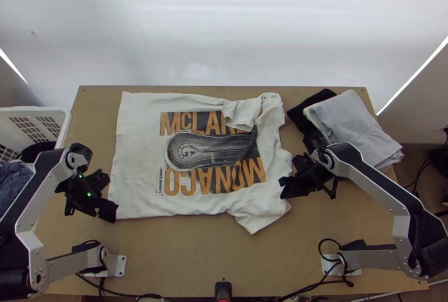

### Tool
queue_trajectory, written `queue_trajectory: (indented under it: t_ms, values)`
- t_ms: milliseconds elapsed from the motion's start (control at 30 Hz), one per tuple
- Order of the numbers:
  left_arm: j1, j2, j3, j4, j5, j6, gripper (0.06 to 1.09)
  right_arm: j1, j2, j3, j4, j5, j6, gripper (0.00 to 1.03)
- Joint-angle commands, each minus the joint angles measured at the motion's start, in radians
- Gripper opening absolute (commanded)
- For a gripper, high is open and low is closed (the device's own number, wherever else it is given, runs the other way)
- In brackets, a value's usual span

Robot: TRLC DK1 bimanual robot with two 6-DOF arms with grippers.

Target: Fold the t-shirt

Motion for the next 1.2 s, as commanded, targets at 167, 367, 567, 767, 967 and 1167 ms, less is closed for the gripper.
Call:
queue_trajectory:
  t_ms: [167, 367, 567, 767, 967, 1167]
  values:
    - [-0.004, 0.024, -0.115, 0.189, 0.001, 0.009, 1.03, -0.004, -0.010, 0.002, 0.000, 0.000, 0.002, 0.03]
    - [-0.001, 0.052, -0.115, 0.234, 0.005, 0.003, 1.03, -0.004, -0.012, 0.002, 0.000, 0.000, 0.004, 0.03]
    - [-0.002, 0.073, -0.115, 0.260, 0.019, -0.020, 0.91, -0.005, -0.018, 0.002, 0.000, 0.000, 0.004, 0.03]
    - [-0.015, 0.070, -0.135, 0.246, 0.076, -0.017, 0.38, -0.019, -0.022, 0.010, -0.006, 0.000, 0.004, 0.03]
    - [0.013, 0.096, -0.130, 0.245, 0.065, 0.000, 0.09, -0.065, -0.042, 0.028, -0.021, -0.001, 0.001, 0.03]
    - [0.131, 0.047, 0.019, 0.185, 0.179, 0.009, 0.09, -0.100, -0.105, 0.070, -0.058, -0.004, -0.007, 0.03]
